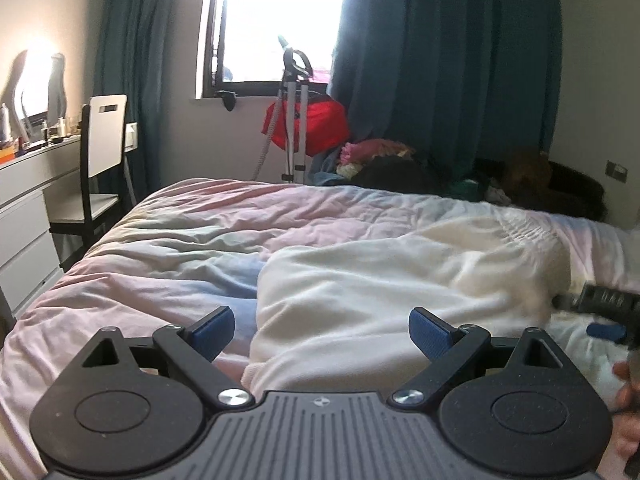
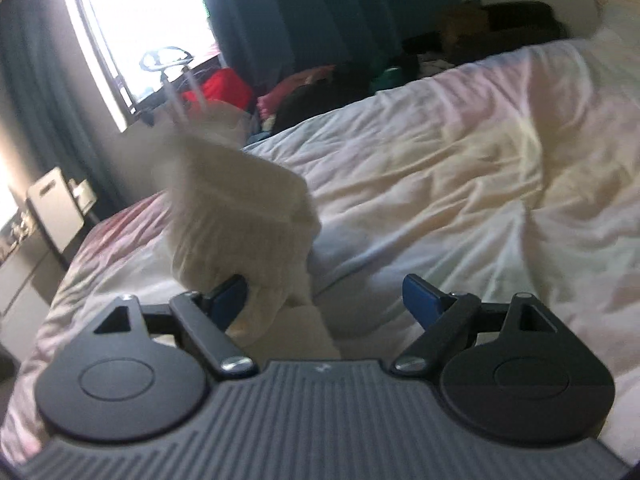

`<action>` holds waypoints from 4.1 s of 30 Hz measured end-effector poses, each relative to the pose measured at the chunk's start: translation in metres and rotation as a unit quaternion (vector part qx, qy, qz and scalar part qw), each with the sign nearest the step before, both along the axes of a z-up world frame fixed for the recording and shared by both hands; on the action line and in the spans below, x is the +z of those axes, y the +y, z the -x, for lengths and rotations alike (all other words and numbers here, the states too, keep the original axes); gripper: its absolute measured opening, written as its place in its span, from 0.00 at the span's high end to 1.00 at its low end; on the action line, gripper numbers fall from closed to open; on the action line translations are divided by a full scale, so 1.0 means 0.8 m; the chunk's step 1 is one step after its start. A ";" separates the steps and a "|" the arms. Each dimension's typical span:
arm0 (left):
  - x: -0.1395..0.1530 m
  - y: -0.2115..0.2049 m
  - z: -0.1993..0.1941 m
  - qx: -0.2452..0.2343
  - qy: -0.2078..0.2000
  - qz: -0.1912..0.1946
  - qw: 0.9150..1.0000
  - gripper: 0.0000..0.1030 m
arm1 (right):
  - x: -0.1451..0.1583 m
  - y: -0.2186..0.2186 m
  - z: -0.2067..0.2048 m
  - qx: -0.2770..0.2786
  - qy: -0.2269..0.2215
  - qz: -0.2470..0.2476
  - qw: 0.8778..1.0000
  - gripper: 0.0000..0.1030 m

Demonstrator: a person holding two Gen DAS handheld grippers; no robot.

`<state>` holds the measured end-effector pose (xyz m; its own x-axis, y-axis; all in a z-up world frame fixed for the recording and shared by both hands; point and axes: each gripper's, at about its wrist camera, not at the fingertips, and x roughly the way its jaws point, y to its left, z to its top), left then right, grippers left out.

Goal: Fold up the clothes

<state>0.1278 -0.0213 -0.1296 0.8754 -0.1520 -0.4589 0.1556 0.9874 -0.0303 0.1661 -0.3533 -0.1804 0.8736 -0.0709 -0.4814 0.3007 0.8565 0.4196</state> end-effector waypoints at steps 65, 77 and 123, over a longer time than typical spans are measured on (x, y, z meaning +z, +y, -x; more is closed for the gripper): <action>-0.086 0.060 -0.088 0.056 0.191 0.219 0.955 0.05 | -0.062 -0.002 -0.027 0.146 0.023 -0.187 0.971 0.15; -0.093 0.067 -0.086 0.037 0.180 0.265 0.946 0.56 | -0.008 0.023 0.000 0.125 -0.029 -0.098 0.987 0.66; -0.138 -0.422 -0.276 -0.268 0.142 0.157 0.940 0.47 | -0.089 -0.364 0.035 -0.164 -0.077 -0.231 0.956 0.65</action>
<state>0.3483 -0.3590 -0.2400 0.4828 -0.7033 -0.5218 0.5698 0.7047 -0.4227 0.1379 -0.6441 -0.2520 0.9037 -0.1642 -0.3954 0.4258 0.4401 0.7905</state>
